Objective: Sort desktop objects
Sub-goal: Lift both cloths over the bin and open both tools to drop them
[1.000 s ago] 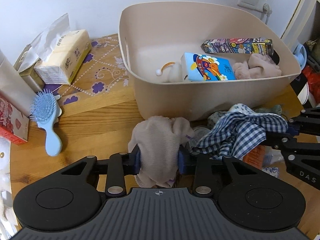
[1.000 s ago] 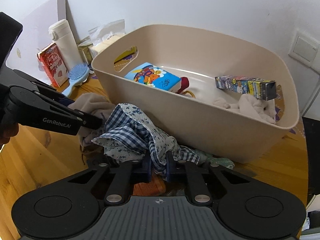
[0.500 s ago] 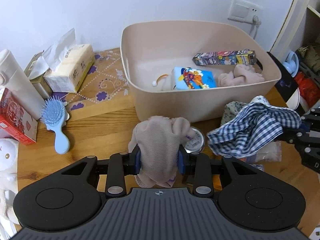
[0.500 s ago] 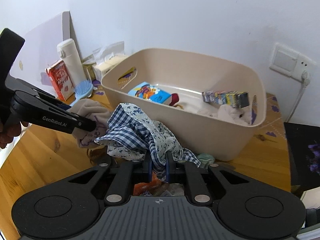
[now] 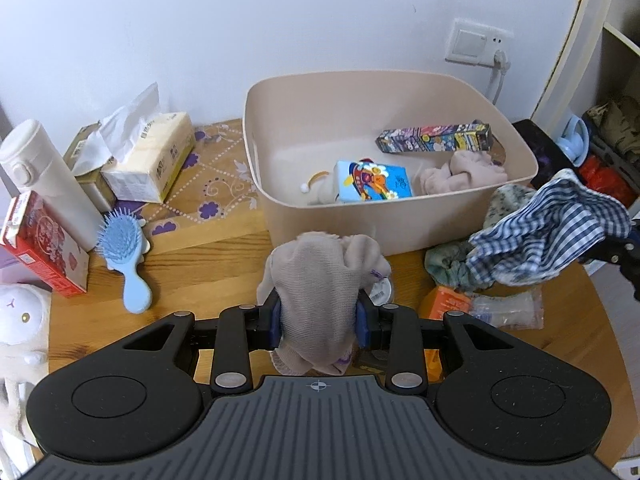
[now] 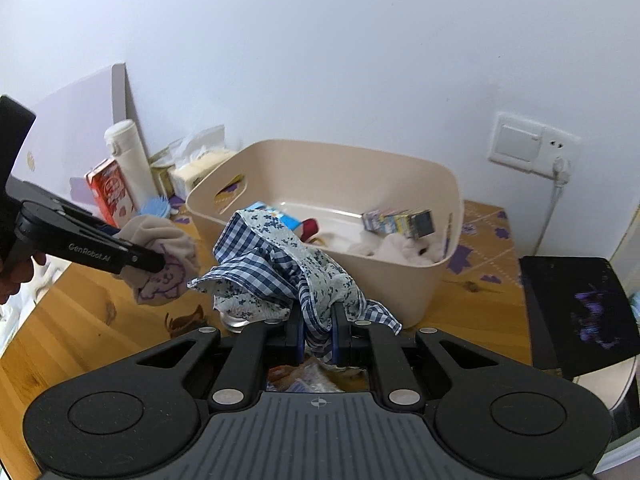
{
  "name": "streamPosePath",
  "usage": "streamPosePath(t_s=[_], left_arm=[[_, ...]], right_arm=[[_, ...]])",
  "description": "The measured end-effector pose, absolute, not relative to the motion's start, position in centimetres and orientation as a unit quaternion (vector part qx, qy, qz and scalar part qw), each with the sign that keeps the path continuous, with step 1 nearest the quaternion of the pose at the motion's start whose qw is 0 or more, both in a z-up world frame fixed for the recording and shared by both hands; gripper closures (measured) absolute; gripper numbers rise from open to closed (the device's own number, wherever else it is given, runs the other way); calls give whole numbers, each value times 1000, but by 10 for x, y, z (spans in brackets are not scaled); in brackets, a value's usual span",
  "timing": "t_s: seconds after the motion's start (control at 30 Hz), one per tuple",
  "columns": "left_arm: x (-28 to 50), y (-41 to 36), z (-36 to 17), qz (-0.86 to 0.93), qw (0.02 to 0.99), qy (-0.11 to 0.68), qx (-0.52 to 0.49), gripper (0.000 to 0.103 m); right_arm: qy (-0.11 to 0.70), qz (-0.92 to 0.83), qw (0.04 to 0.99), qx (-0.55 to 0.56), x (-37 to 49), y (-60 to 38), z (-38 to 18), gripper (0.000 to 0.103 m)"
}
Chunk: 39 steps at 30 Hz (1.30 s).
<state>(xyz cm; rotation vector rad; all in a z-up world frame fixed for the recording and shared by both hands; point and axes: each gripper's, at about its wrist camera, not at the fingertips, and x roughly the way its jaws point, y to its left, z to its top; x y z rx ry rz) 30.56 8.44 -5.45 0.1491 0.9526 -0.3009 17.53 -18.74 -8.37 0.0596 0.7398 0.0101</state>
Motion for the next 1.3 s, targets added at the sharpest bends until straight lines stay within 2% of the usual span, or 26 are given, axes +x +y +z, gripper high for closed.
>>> streamPosePath(t_s=[0.77,1.07,1.3], left_arm=[[341,65,13,-144,903,399,64,69],[375,46,7,-143,902,400,71,69],[403,28,-22,-130,893,423,81,68]], right_arm=[[288,-42,957,1,180,-238,-31,91],[280,-39,959,-20,210,-253,-24,91],[285,-20,957,-51,240,-253,-27,91]])
